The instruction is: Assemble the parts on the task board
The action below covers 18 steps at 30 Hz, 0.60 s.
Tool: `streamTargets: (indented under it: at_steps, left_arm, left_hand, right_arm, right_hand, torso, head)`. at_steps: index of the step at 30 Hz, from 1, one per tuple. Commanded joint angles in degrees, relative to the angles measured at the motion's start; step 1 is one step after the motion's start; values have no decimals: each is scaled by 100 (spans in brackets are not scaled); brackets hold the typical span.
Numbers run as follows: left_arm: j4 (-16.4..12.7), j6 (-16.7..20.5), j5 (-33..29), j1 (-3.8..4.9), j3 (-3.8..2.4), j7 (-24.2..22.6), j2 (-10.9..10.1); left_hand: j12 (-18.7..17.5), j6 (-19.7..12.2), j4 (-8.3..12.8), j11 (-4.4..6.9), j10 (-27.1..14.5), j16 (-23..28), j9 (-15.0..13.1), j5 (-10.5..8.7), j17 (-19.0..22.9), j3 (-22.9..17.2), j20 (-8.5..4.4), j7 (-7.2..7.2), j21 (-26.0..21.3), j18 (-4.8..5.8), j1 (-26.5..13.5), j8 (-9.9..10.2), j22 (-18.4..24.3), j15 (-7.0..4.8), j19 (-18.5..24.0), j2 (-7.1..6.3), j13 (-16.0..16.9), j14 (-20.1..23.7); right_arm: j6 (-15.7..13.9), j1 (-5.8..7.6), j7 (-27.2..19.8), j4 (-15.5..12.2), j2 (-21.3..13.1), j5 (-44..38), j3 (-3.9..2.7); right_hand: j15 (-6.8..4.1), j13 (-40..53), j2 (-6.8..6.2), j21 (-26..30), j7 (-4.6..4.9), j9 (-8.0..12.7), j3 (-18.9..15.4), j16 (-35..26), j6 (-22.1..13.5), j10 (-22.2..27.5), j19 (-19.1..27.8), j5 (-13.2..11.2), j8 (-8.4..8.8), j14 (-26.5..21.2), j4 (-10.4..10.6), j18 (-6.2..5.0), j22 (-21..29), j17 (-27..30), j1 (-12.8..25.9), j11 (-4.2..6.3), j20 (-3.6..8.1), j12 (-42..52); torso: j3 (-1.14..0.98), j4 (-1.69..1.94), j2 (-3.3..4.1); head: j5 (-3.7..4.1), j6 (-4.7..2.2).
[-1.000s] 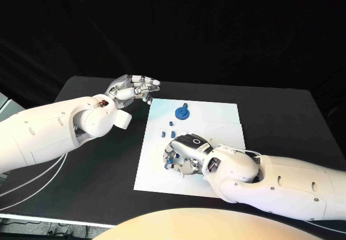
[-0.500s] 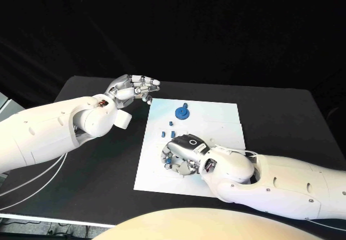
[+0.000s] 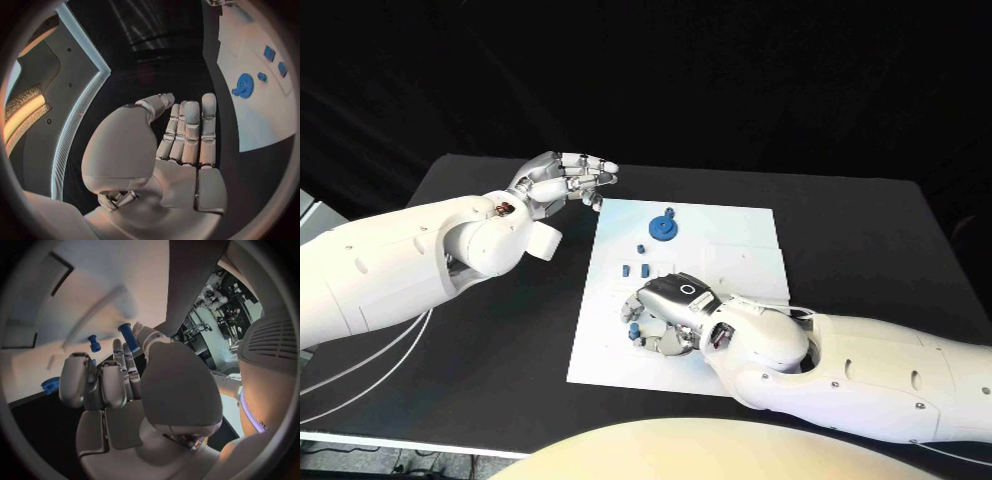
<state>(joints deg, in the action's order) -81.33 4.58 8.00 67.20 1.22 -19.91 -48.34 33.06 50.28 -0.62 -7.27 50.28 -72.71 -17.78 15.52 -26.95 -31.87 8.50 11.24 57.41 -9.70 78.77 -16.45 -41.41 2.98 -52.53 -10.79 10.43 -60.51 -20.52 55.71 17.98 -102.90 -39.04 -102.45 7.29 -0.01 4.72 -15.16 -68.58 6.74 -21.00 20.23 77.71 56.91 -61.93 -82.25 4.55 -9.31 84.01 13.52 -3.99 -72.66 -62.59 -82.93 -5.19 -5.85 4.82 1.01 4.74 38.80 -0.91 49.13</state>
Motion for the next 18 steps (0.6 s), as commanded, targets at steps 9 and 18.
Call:
streamTargets:
  at_steps: [9,18]
  left_arm:
    - [-11,-80,-33,2,-3,-28,-4]
    - [-8,-73,-33,2,-2,-26,-17]
  left_hand:
    - [38,-31,29,-6,-52,26,-9,19,2,12,1,-21,-29,-92,8,-29,8,6,-27,47,-7,13]
    - [49,-33,36,-5,-63,25,-12,20,0,7,0,-23,-28,-92,14,-42,10,5,-30,56,-8,13]
  right_arm:
    - [-587,-11,-211,-136,-142,39,-1]
    - [-737,170,-457,-518,-775,1072,-62]
  right_hand:
    - [133,-95,148,706,-86,110,-1169,-136,-212,750,173,5,281,-34,328,-202,512,268,-466,-133,-78,211]
    - [140,-65,107,994,-145,167,-1713,-150,-366,831,216,-10,400,-72,344,-250,723,327,-340,-135,-106,451]
  torso:
    - [-3,-1,1]
    - [3,-7,-11]
  head:
    - [36,-33]
    - [157,-94]
